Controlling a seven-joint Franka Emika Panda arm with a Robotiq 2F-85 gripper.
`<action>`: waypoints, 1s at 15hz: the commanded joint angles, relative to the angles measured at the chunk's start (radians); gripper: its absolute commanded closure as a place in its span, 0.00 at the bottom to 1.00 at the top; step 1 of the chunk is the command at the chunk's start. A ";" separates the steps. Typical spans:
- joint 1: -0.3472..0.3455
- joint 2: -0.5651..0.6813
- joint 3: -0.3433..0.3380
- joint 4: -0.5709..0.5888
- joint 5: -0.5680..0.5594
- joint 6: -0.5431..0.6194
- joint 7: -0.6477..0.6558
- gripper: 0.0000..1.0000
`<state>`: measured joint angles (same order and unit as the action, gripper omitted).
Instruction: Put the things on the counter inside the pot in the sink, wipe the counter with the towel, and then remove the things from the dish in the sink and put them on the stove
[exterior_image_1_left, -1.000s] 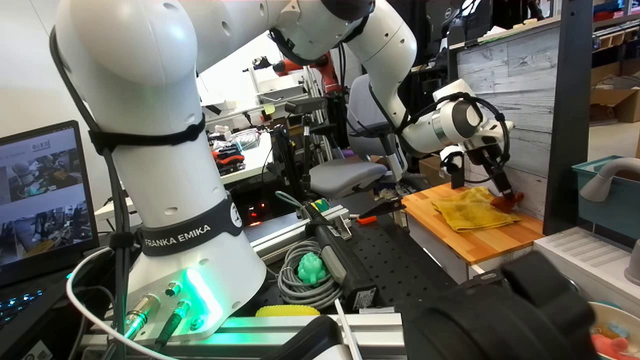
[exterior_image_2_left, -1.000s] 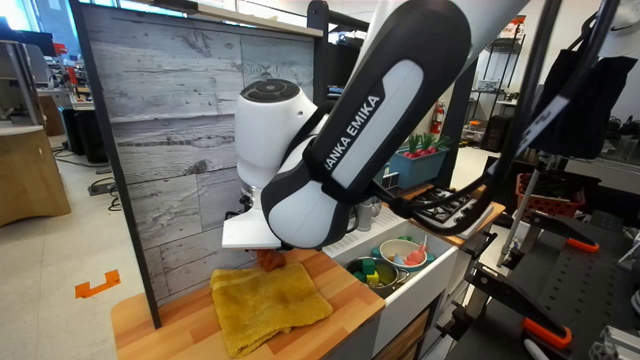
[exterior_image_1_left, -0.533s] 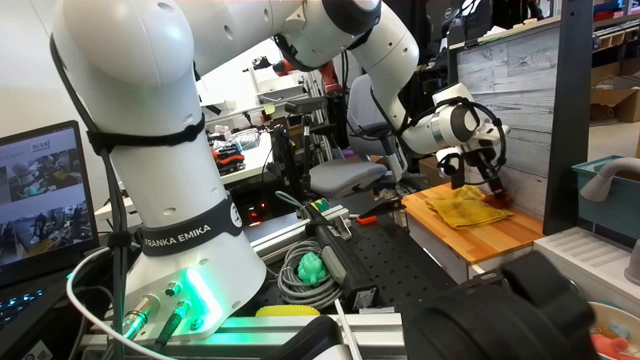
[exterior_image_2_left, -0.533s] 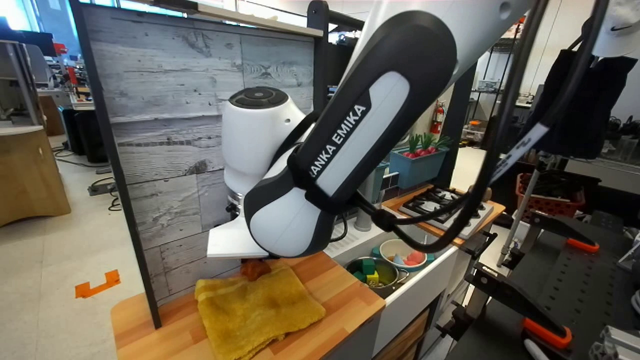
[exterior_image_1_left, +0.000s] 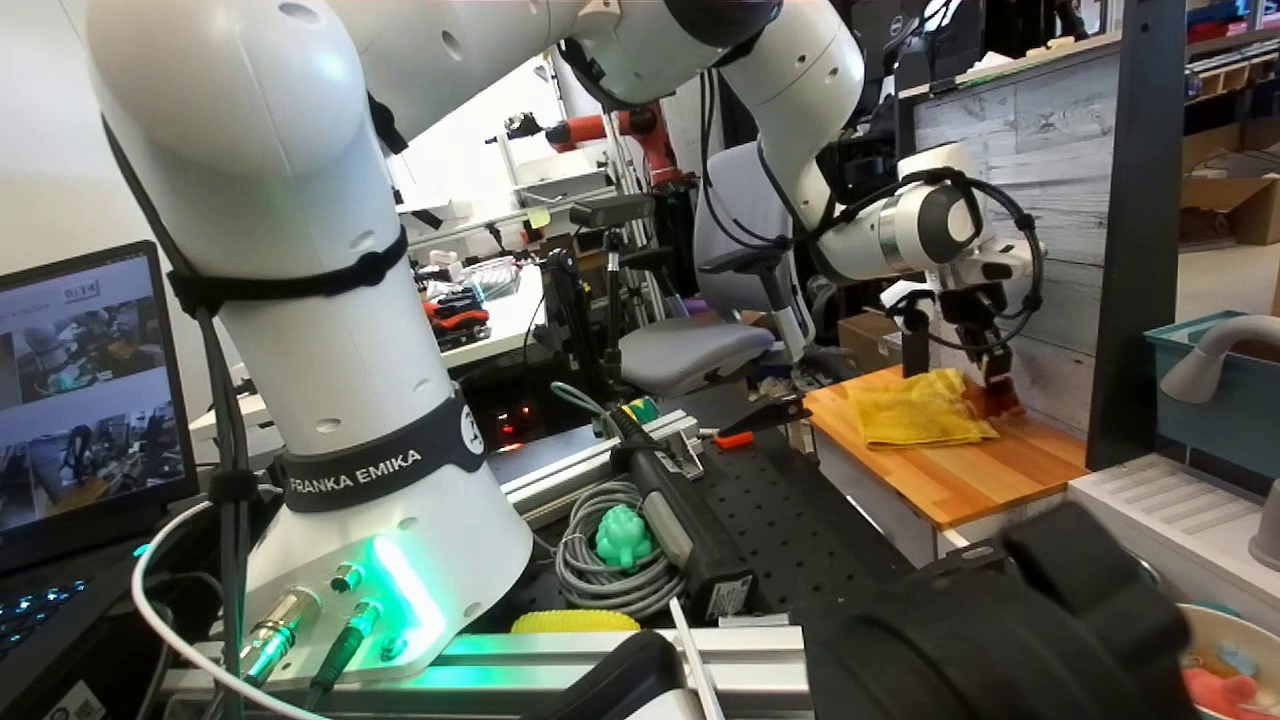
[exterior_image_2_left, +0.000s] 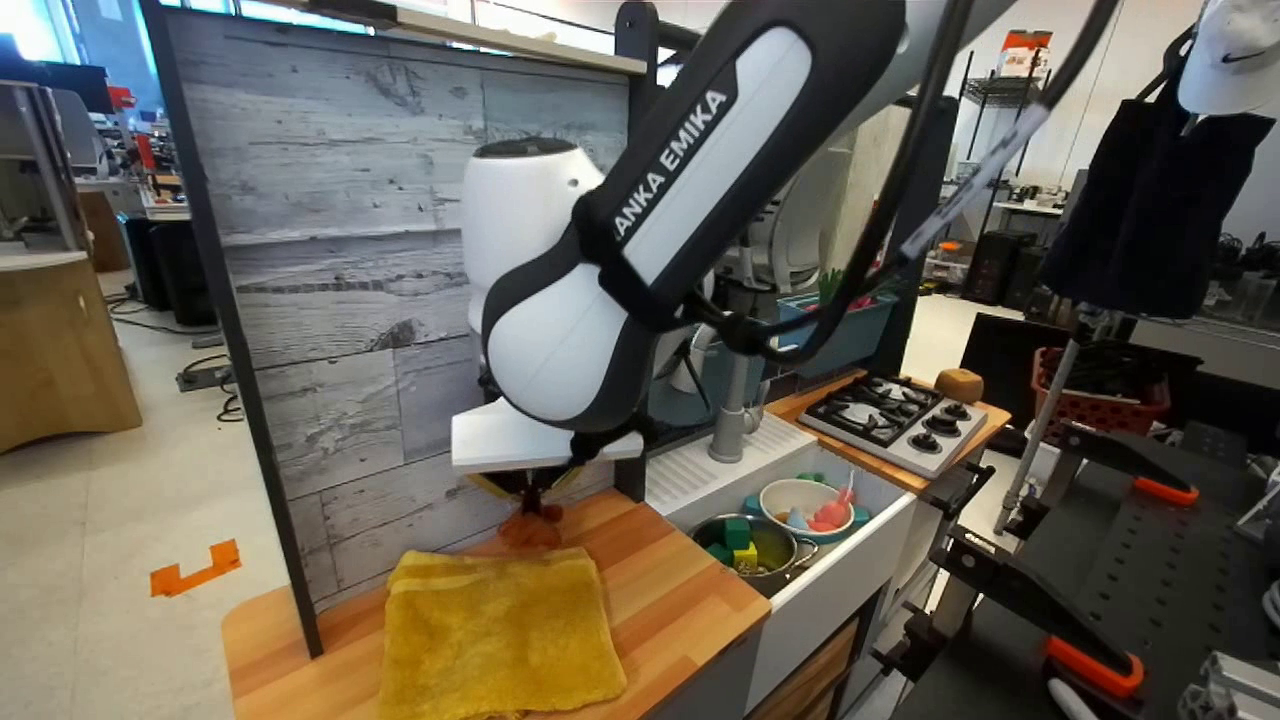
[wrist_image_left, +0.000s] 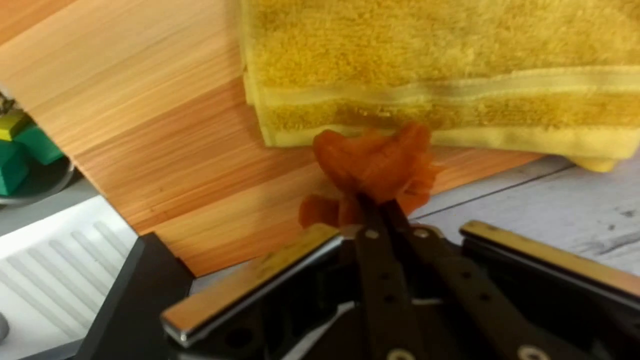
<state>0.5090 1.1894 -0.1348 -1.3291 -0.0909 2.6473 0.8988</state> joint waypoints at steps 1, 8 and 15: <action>-0.040 -0.187 0.005 -0.229 0.014 0.030 -0.033 0.99; -0.009 -0.218 -0.131 -0.395 -0.029 -0.107 0.172 0.99; -0.038 -0.199 -0.146 -0.437 -0.056 -0.105 0.301 0.68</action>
<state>0.4821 1.0021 -0.2958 -1.7510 -0.1337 2.5461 1.1662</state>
